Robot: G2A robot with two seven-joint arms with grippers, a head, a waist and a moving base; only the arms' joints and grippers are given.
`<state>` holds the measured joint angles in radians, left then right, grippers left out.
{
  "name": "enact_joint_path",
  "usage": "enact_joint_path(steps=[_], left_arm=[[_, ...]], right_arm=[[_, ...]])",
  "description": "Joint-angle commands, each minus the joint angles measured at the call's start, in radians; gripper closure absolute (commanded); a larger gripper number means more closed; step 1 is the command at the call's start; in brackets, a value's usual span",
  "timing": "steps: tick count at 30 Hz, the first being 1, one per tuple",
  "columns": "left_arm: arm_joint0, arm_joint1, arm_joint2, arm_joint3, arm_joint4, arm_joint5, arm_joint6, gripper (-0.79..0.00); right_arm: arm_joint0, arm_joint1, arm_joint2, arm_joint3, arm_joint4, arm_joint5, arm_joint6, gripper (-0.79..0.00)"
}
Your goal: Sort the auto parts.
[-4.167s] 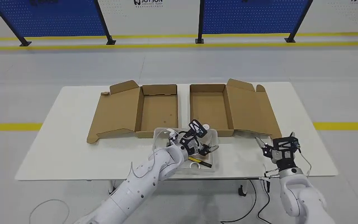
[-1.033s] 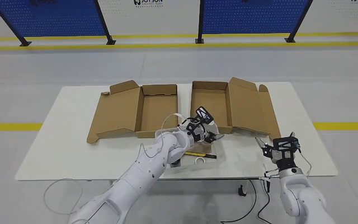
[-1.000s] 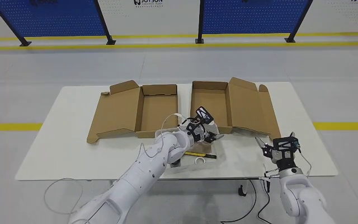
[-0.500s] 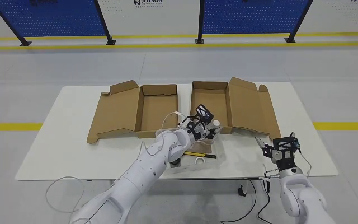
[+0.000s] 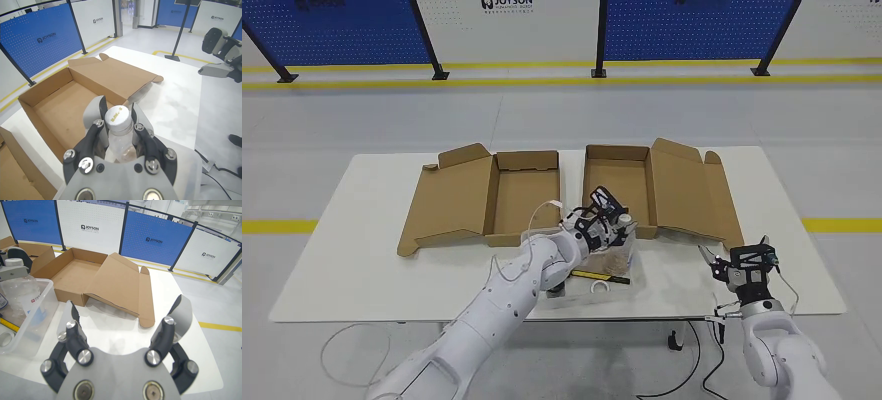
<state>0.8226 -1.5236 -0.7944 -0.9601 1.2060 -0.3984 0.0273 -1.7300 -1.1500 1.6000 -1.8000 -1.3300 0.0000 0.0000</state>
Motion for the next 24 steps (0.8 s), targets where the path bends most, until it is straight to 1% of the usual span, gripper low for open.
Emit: enact_joint_path(steps=[1, 7, 12, 20, 24], left_arm=[[0.012, 0.008, -0.015, -0.018, 0.014, -0.005, -0.002, 0.0], [0.049, 0.029, -0.053, -0.082, 0.059, -0.016, -0.003, 0.0], [0.09, 0.049, -0.102, -0.171, 0.073, -0.021, -0.013, 0.0], [0.177, 0.087, -0.203, -0.377, 0.084, -0.053, -0.053, 0.0], [0.252, 0.109, -0.264, -0.517, 0.091, -0.073, -0.103, 0.0]], right_arm=[[0.0, 0.0, 0.0, 0.0, 0.0, 0.0, 0.0, -0.785], [0.0, 0.0, 0.0, 0.0, 0.0, 0.0, 0.0, -0.785], [0.0, 0.0, 0.0, 0.0, 0.0, 0.0, 0.0, -0.785], [0.0, 0.0, 0.0, 0.0, 0.0, 0.0, 0.0, -0.785], [0.0, 0.0, 0.0, 0.0, 0.0, 0.0, 0.0, -0.785]])
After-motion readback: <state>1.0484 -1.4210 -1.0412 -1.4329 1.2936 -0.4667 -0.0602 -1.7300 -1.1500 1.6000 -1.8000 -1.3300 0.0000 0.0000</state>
